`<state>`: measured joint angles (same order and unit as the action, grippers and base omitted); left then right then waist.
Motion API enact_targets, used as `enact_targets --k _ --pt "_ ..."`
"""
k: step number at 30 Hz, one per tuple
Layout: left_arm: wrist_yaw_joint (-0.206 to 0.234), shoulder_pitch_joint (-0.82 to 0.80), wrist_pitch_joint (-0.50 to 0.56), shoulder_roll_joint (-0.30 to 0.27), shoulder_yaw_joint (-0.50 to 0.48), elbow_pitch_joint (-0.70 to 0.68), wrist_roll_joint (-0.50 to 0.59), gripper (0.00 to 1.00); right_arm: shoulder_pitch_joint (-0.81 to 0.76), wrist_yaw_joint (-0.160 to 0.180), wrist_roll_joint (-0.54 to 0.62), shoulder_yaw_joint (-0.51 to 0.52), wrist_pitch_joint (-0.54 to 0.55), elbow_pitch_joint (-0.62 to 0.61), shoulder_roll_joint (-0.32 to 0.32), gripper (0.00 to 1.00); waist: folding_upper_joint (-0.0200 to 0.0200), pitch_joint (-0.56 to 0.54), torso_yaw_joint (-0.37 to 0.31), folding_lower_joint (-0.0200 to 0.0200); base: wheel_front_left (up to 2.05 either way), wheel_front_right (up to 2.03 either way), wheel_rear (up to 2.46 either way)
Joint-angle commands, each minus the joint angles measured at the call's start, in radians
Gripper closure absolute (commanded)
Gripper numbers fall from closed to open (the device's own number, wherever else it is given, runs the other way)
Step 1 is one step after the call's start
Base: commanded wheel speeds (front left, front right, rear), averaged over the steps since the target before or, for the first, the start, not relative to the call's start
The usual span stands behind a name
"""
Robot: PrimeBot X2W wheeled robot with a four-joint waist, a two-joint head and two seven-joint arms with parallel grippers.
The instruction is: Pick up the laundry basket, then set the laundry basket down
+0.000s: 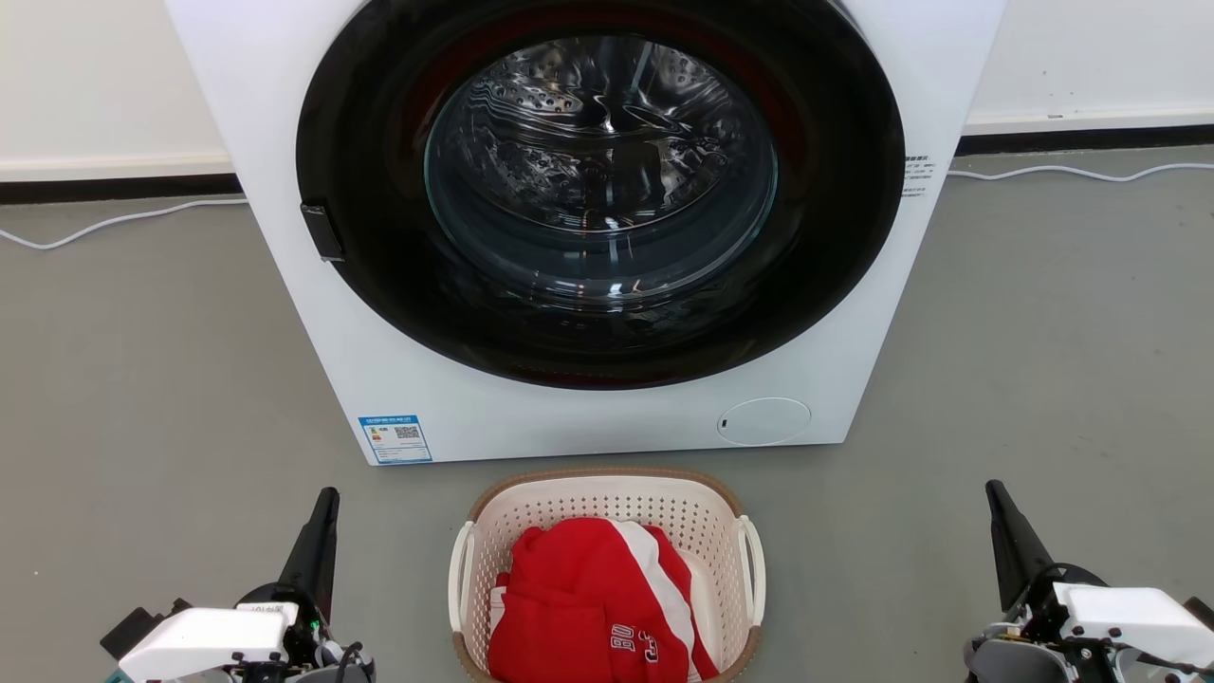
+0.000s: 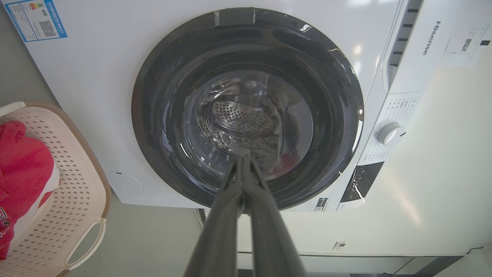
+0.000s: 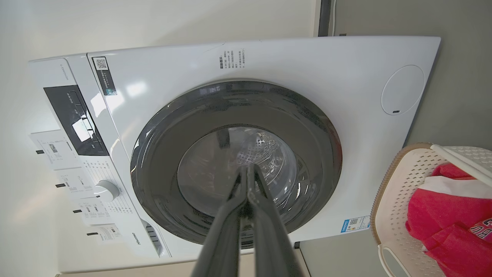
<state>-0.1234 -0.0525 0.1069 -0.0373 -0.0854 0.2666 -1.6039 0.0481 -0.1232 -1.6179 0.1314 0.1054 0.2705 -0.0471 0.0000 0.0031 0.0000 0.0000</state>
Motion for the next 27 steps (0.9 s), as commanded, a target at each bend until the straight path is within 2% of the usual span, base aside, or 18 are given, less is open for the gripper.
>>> enact_targets --k 1,27 --pt "-0.007 -0.055 0.006 -0.013 -0.028 -0.022 -0.005 1.00 0.060 -0.008 0.009 -0.018 0.008 -0.026 -0.003 1.00 0.0000 0.000 0.000 0.0000 0.00 0.00 0.00" --pt "-0.007 -0.055 0.006 -0.013 -0.028 -0.022 -0.005 1.00 0.060 -0.008 0.009 -0.018 0.008 -0.026 -0.003 1.00 0.0000 0.000 0.000 0.0000 0.00 0.00 0.00"
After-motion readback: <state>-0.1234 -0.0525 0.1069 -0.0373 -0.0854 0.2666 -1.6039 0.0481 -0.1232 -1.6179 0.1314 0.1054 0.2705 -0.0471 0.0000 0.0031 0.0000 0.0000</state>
